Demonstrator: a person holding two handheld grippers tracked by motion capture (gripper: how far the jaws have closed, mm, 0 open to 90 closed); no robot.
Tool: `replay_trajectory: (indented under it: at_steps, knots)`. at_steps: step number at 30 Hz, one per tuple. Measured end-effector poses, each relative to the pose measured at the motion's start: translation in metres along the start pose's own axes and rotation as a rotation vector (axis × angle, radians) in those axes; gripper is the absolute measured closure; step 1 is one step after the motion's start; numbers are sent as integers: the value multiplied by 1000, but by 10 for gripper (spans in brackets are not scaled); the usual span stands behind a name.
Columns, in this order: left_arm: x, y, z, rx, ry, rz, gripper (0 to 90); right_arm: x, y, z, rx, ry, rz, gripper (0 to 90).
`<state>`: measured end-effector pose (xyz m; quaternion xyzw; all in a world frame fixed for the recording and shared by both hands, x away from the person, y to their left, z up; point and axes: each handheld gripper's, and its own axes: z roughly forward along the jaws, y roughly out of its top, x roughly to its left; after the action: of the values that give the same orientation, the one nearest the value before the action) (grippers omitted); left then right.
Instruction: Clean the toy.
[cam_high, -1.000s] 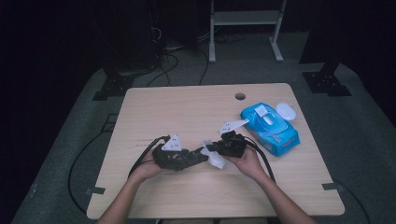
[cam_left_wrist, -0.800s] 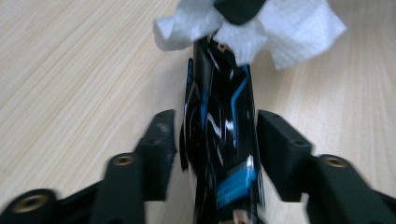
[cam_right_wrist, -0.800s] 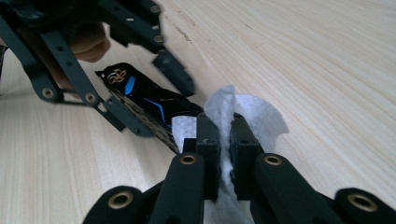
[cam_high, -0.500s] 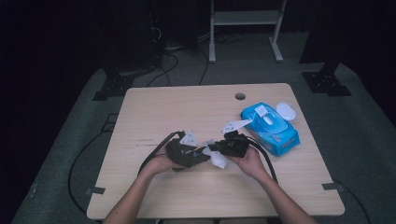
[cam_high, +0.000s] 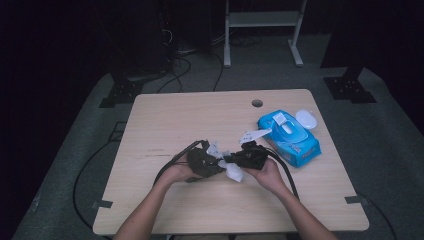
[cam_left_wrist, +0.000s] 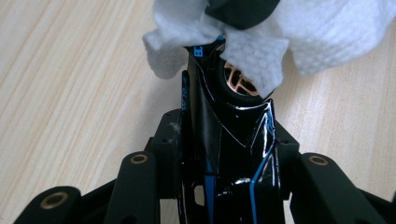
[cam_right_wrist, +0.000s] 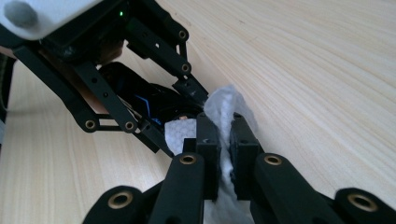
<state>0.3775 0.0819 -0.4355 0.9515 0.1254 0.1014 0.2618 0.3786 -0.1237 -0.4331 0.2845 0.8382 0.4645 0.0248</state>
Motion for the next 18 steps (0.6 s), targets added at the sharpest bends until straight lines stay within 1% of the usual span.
replay_trajectory:
  at_steps: [1, 2, 3, 5, 7, 8, 9, 11, 12, 13, 15, 17, 18]
  knots:
    - [0, -1, -1, -17, -1, -1, 574, 0, 0, -2, -3, 1, 6, 847]
    - [-2, -2, -4, -56, -3, -15, 574, 0, 1, -3, -10, 2, 0, 847]
    - [-2, -3, -6, -74, -3, -20, 574, 0, 1, -5, -31, 8, -2, 847]
    - [-4, -6, -11, -150, -8, -32, 575, 2, 3, -10, -56, 12, -4, 847]
    - [-6, -8, -15, -196, -15, -52, 574, 6, 6, -18, -89, 11, -22, 847]
    - [-8, -9, -18, -231, -12, -55, 574, 7, 7, -20, -101, 10, -29, 847]
    - [-9, -9, -20, -256, -8, -52, 574, 10, 9, -24, -117, 9, -37, 847]
    - [-9, -12, -25, -320, -38, -81, 574, 13, 10, -28, -136, 13, -43, 847]
    - [-10, -13, -27, -336, -34, -83, 574, 13, 10, -29, -142, 14, -43, 847]
    - [-11, -14, -28, -341, -28, -82, 574, 13, 9, -31, -156, 17, -36, 847]
    - [-11, -15, -29, -344, -30, -88, 574, 11, 6, -31, -166, 27, -20, 847]
    - [-11, -18, -30, -355, -26, -91, 574, 10, 3, -30, -155, 9, -22, 847]
    - [-10, -19, -31, -364, -30, -96, 574, 8, 1, -29, -148, 7, -17, 847]
